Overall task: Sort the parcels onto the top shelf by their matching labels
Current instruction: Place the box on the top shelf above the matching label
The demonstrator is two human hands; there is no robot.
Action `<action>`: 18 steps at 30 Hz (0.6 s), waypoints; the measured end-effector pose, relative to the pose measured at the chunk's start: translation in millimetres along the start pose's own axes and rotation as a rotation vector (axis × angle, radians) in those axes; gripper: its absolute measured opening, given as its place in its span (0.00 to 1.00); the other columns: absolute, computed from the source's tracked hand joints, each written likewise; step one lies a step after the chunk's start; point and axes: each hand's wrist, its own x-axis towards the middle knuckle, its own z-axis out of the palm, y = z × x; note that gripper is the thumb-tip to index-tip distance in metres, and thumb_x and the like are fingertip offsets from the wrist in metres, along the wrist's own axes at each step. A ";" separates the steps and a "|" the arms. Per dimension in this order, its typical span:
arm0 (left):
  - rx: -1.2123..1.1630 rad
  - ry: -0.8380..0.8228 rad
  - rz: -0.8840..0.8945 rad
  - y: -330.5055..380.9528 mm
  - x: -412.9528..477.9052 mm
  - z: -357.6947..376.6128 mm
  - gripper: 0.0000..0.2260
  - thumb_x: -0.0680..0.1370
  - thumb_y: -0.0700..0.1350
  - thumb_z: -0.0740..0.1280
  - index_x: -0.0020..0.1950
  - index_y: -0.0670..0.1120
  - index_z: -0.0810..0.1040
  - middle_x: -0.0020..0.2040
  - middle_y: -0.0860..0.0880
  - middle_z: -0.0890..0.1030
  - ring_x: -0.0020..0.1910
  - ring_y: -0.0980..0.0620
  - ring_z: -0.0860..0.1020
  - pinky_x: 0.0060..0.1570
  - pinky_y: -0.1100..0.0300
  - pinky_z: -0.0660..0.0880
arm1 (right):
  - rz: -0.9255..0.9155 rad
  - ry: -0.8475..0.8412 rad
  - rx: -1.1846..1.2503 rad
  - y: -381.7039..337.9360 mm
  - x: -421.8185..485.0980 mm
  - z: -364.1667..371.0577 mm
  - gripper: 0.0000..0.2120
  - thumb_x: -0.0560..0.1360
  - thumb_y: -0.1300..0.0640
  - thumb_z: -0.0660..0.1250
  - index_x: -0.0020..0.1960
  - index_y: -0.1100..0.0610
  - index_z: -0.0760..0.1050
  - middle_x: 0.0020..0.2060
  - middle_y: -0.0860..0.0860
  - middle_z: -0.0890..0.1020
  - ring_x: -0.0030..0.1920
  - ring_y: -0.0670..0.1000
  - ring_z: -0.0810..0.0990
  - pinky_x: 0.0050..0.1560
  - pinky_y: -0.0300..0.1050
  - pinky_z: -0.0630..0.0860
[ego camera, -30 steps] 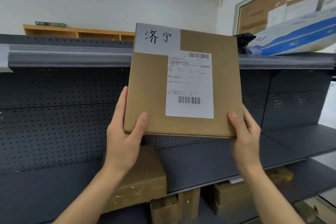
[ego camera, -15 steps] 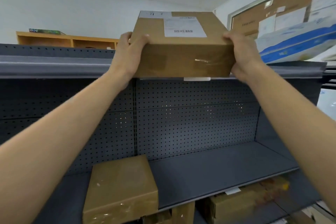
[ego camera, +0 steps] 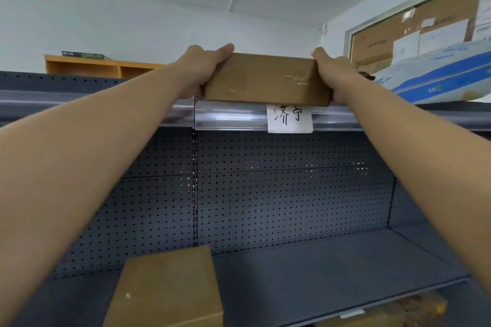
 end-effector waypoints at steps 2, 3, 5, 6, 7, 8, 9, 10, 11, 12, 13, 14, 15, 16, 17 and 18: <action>0.001 -0.019 -0.013 -2.3 4.5 2.8 0.28 0.76 0.57 0.69 0.65 0.37 0.72 0.51 0.46 0.81 0.45 0.50 0.82 0.42 0.52 0.81 | -0.010 0.004 -0.025 1.2 7.4 2.8 0.26 0.78 0.40 0.59 0.68 0.57 0.66 0.57 0.55 0.75 0.59 0.57 0.76 0.66 0.56 0.74; 0.007 -0.026 -0.023 -3.4 5.5 4.2 0.28 0.76 0.57 0.69 0.65 0.37 0.73 0.53 0.45 0.82 0.45 0.50 0.82 0.41 0.53 0.81 | -0.020 0.010 -0.039 1.9 11.4 3.8 0.29 0.78 0.40 0.59 0.71 0.58 0.65 0.57 0.55 0.75 0.59 0.57 0.76 0.66 0.55 0.74; 0.024 -0.033 -0.039 -6.3 8.3 7.4 0.27 0.76 0.58 0.69 0.62 0.37 0.73 0.56 0.43 0.82 0.47 0.48 0.82 0.43 0.52 0.81 | -0.036 0.020 -0.075 3.9 19.8 5.5 0.32 0.79 0.39 0.59 0.75 0.59 0.63 0.58 0.56 0.75 0.60 0.57 0.76 0.65 0.52 0.74; 0.030 -0.033 -0.048 -8.4 10.1 9.0 0.26 0.75 0.58 0.69 0.60 0.37 0.73 0.56 0.42 0.81 0.46 0.47 0.82 0.43 0.51 0.81 | -0.044 0.019 -0.093 5.2 23.5 6.1 0.33 0.79 0.39 0.59 0.76 0.60 0.62 0.59 0.56 0.74 0.61 0.57 0.75 0.66 0.52 0.73; 0.040 -0.032 -0.055 -10.4 11.3 10.6 0.25 0.75 0.59 0.69 0.57 0.38 0.73 0.56 0.42 0.81 0.46 0.47 0.82 0.44 0.50 0.81 | -0.046 0.017 -0.109 6.6 26.3 6.6 0.34 0.80 0.38 0.59 0.77 0.60 0.61 0.59 0.56 0.74 0.62 0.58 0.75 0.67 0.53 0.73; 0.061 -0.035 -0.060 -12.4 13.1 12.0 0.25 0.74 0.59 0.70 0.55 0.38 0.73 0.56 0.42 0.81 0.46 0.46 0.82 0.47 0.48 0.81 | -0.046 0.015 -0.124 8.6 29.7 7.0 0.36 0.80 0.37 0.59 0.77 0.60 0.60 0.62 0.57 0.74 0.65 0.59 0.74 0.68 0.54 0.72; 0.093 -0.041 -0.061 -13.3 14.2 13.0 0.25 0.73 0.60 0.70 0.53 0.39 0.73 0.56 0.41 0.81 0.48 0.45 0.82 0.50 0.46 0.81 | -0.039 0.012 -0.143 10.4 32.2 7.0 0.38 0.79 0.35 0.58 0.78 0.60 0.59 0.65 0.57 0.74 0.66 0.59 0.74 0.68 0.55 0.72; 0.136 -0.052 -0.061 -13.6 15.2 14.1 0.25 0.72 0.61 0.71 0.51 0.39 0.74 0.56 0.41 0.82 0.49 0.44 0.82 0.53 0.44 0.81 | -0.036 0.009 -0.163 13.1 35.4 6.8 0.40 0.79 0.33 0.58 0.79 0.61 0.59 0.68 0.58 0.73 0.67 0.60 0.73 0.67 0.55 0.72; 0.175 -0.063 -0.059 -13.7 15.5 14.9 0.25 0.71 0.61 0.72 0.49 0.40 0.73 0.54 0.41 0.82 0.50 0.44 0.83 0.54 0.44 0.80 | -0.037 0.011 -0.183 16.3 38.0 6.5 0.41 0.78 0.32 0.58 0.79 0.61 0.59 0.70 0.59 0.73 0.68 0.60 0.73 0.65 0.53 0.72; 0.202 -0.069 -0.058 -13.7 16.1 15.3 0.24 0.70 0.61 0.73 0.47 0.41 0.73 0.52 0.42 0.83 0.48 0.45 0.83 0.54 0.45 0.81 | -0.046 0.014 -0.204 19.9 41.8 6.7 0.42 0.78 0.32 0.58 0.79 0.61 0.59 0.71 0.59 0.73 0.68 0.60 0.73 0.62 0.51 0.72; 0.218 -0.068 -0.057 -13.9 16.4 15.8 0.22 0.71 0.59 0.74 0.46 0.42 0.73 0.49 0.43 0.83 0.46 0.46 0.83 0.54 0.46 0.81 | -0.052 0.022 -0.225 23.8 44.4 7.4 0.42 0.78 0.31 0.57 0.79 0.62 0.60 0.71 0.60 0.73 0.68 0.60 0.73 0.58 0.50 0.70; 0.235 -0.065 -0.056 -14.3 17.4 16.5 0.21 0.71 0.58 0.74 0.45 0.42 0.72 0.47 0.44 0.82 0.45 0.47 0.83 0.54 0.47 0.81 | -0.062 0.035 -0.243 28.1 48.6 8.2 0.42 0.78 0.31 0.57 0.78 0.62 0.60 0.71 0.60 0.73 0.68 0.61 0.73 0.56 0.50 0.69; 0.262 -0.055 -0.053 -14.5 18.0 17.3 0.21 0.71 0.58 0.74 0.45 0.42 0.72 0.46 0.45 0.82 0.44 0.47 0.82 0.54 0.47 0.81 | -0.074 0.049 -0.260 30.9 51.5 9.1 0.41 0.78 0.32 0.57 0.78 0.62 0.61 0.71 0.61 0.74 0.68 0.61 0.74 0.56 0.49 0.68; 0.298 -0.039 -0.047 -15.6 18.8 18.1 0.21 0.71 0.59 0.74 0.44 0.43 0.72 0.45 0.46 0.81 0.44 0.47 0.82 0.53 0.49 0.80 | -0.084 0.065 -0.277 33.4 54.9 10.1 0.40 0.79 0.32 0.57 0.77 0.63 0.62 0.70 0.61 0.74 0.68 0.61 0.74 0.55 0.49 0.68; 0.335 -0.017 -0.034 -16.8 18.6 19.4 0.22 0.70 0.60 0.73 0.43 0.44 0.71 0.44 0.46 0.80 0.44 0.48 0.81 0.53 0.50 0.80 | -0.092 0.083 -0.295 34.8 56.1 11.6 0.39 0.79 0.33 0.57 0.76 0.63 0.63 0.70 0.61 0.74 0.67 0.62 0.74 0.54 0.49 0.68; 0.370 0.009 -0.017 -17.9 18.8 20.0 0.22 0.70 0.61 0.73 0.42 0.44 0.71 0.43 0.47 0.79 0.42 0.49 0.79 0.53 0.51 0.79 | -0.105 0.100 -0.315 35.9 57.1 13.1 0.38 0.80 0.34 0.56 0.75 0.63 0.64 0.69 0.61 0.75 0.67 0.62 0.75 0.53 0.49 0.68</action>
